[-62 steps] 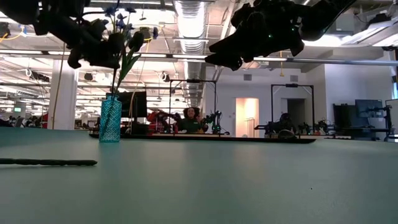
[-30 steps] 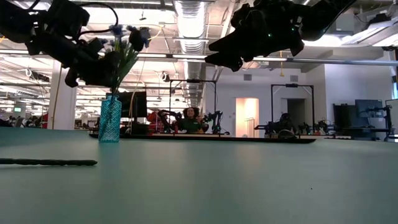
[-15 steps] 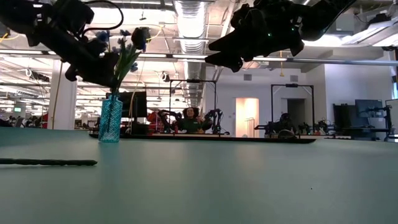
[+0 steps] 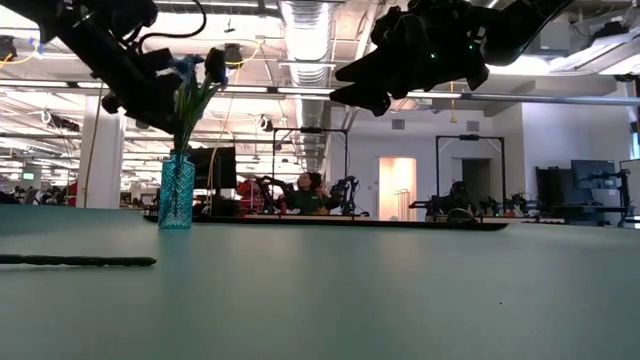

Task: Sort flowers into vase by color
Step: Put the blue flower into the blue vase

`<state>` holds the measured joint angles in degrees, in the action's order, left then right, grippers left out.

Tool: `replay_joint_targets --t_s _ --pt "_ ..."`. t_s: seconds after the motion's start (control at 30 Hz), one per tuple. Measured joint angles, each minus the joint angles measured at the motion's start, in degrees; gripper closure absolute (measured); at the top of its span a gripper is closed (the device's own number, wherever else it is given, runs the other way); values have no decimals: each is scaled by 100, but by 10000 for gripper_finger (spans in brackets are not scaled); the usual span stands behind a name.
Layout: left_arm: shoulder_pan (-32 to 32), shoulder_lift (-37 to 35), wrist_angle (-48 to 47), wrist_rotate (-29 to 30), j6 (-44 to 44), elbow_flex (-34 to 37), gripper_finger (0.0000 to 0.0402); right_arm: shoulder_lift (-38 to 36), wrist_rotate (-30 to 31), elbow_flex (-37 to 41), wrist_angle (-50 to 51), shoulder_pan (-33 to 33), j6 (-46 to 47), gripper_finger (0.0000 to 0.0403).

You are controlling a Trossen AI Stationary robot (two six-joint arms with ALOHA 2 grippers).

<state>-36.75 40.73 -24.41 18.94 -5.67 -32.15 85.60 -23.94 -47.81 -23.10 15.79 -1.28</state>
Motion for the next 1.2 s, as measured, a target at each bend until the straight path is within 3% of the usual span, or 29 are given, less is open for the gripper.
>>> replay_joint_targets --t_s 0.23,0.53,0.67,1.0,1.2 --pt "0 27 -865 -678 307 -604 276 0 2 0 37 -37 144 97" --pt "2 469 -2667 -1107 211 -1611 276 0 11 0 36 -528 142 97" --pt "2 731 -3199 -1438 201 -1773 276 0 337 0 36 -815 138 97" --pt "2 1241 -5099 -1519 -159 -2679 276 0 1075 -53 1 -1462 134 97" --pt "112 1179 -5941 -1923 -529 -3135 276 0 1143 -283 45 -1626 172 97"
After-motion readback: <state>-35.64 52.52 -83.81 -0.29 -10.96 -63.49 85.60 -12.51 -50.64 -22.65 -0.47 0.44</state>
